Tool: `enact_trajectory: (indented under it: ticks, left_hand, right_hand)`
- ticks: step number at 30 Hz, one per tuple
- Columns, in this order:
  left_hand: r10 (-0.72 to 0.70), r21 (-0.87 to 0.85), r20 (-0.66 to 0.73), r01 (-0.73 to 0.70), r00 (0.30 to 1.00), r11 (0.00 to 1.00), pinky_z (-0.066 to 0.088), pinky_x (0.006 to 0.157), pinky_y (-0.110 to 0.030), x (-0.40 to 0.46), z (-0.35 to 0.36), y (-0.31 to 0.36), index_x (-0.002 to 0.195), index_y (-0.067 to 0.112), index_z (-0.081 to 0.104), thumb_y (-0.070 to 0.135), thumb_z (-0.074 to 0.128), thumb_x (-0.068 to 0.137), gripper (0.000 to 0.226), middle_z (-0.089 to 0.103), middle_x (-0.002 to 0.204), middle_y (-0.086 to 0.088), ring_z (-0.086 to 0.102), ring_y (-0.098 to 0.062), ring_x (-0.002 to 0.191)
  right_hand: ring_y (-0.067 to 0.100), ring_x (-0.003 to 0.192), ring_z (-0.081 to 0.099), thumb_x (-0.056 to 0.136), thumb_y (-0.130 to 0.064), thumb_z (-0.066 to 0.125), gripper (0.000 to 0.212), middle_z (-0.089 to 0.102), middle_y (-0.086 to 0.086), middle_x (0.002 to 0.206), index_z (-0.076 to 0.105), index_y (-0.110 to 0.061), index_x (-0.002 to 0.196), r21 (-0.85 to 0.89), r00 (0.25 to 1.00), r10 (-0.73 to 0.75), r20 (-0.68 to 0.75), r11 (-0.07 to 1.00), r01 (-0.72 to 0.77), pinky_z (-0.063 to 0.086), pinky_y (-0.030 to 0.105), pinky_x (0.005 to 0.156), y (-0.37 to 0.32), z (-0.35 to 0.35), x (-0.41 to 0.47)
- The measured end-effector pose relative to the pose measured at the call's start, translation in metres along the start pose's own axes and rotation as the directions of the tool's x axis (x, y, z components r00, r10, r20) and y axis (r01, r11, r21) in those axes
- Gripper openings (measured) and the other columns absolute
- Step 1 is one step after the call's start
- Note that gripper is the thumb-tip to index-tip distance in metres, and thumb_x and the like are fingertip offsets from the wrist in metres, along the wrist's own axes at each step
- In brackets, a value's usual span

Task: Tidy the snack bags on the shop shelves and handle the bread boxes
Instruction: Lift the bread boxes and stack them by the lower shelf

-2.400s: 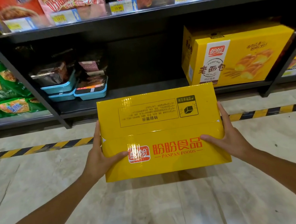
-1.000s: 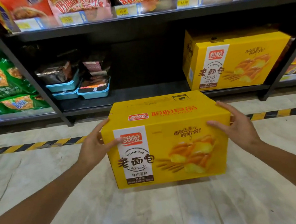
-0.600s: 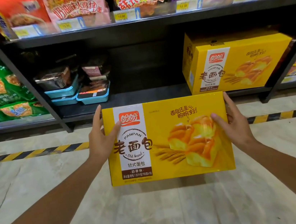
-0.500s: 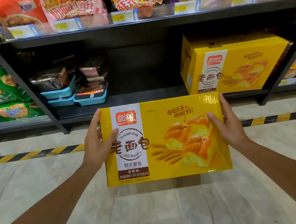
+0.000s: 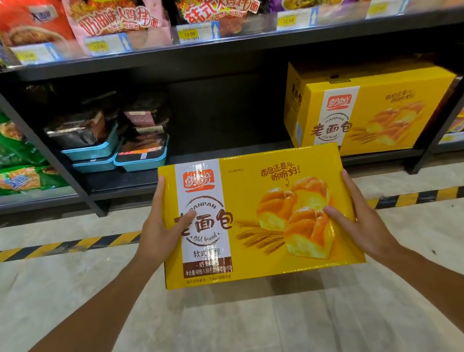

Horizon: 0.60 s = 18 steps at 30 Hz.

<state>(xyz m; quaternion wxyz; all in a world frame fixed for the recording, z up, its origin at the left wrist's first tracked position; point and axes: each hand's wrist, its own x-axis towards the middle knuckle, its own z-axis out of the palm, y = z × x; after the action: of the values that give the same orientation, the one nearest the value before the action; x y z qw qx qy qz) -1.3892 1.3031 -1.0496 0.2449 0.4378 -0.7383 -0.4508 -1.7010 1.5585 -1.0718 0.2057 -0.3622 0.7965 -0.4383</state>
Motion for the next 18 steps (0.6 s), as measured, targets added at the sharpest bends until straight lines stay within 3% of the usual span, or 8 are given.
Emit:
enact_trajectory:
  ticks: [5, 8, 12, 15, 18]
  left_hand:
    - [0.010, 0.061, 0.193, -0.022, 0.981, 0.998, 0.061, 0.065, -0.021, -0.002, -0.006, -0.014, 0.143, 0.068, -0.017, 0.036, 0.091, 0.063, 0.139, 0.045, 0.142, 0.014, 0.070, -0.009, 0.101]
    - [-0.023, 0.102, 0.224, 0.000, 0.974, 0.995, 0.060, 0.066, -0.021, 0.002, -0.012, -0.014, 0.148, 0.064, -0.019, 0.037, 0.092, 0.058, 0.145, 0.045, 0.142, 0.015, 0.067, -0.006, 0.104]
    - [-0.003, 0.080, 0.202, -0.013, 0.979, 0.997, 0.061, 0.063, -0.021, 0.006, -0.008, -0.011, 0.149, 0.061, -0.015, 0.035, 0.087, 0.062, 0.137, 0.047, 0.140, 0.013, 0.069, -0.009, 0.101]
    - [0.017, 0.048, 0.153, -0.025, 0.988, 0.999, 0.061, 0.064, -0.020, 0.003, -0.003, -0.010, 0.140, 0.067, -0.010, 0.038, 0.082, 0.065, 0.122, 0.048, 0.139, 0.013, 0.068, -0.011, 0.103]
    - [0.023, 0.039, 0.137, -0.028, 0.990, 0.999, 0.061, 0.066, -0.020, 0.003, -0.002, -0.009, 0.137, 0.068, -0.007, 0.040, 0.081, 0.066, 0.117, 0.048, 0.139, 0.013, 0.068, -0.014, 0.105]
  right_hand:
    - [0.031, 0.133, 0.055, 0.094, -0.057, 0.055, 0.087, 0.039, -0.009, 0.157, -0.006, -0.059, 0.157, -0.013, 0.999, 0.039, 0.026, 0.999, -0.039, 0.048, 0.052, 0.104, -0.001, 0.002, 0.005]
    - [0.032, 0.134, 0.054, 0.094, -0.058, 0.053, 0.086, 0.037, -0.004, 0.162, -0.007, -0.059, 0.157, -0.012, 0.999, 0.042, 0.020, 0.999, -0.042, 0.047, 0.052, 0.106, 0.000, 0.002, 0.008]
    - [0.032, 0.135, 0.054, 0.101, -0.048, 0.052, 0.081, 0.040, -0.003, 0.160, -0.005, -0.055, 0.158, 0.012, 0.999, 0.052, 0.000, 0.999, -0.052, 0.046, 0.043, 0.101, -0.003, 0.005, 0.016]
    - [0.032, 0.130, 0.058, 0.103, -0.047, 0.052, 0.078, 0.049, -0.008, 0.145, -0.001, -0.053, 0.159, 0.035, 0.997, 0.060, -0.041, 0.998, -0.058, 0.044, 0.034, 0.091, -0.004, 0.010, 0.022]
    - [0.033, 0.128, 0.059, 0.100, -0.051, 0.051, 0.078, 0.050, -0.002, 0.151, 0.000, -0.055, 0.159, 0.039, 0.996, 0.071, -0.054, 0.997, -0.069, 0.046, 0.036, 0.091, -0.003, 0.013, 0.025]
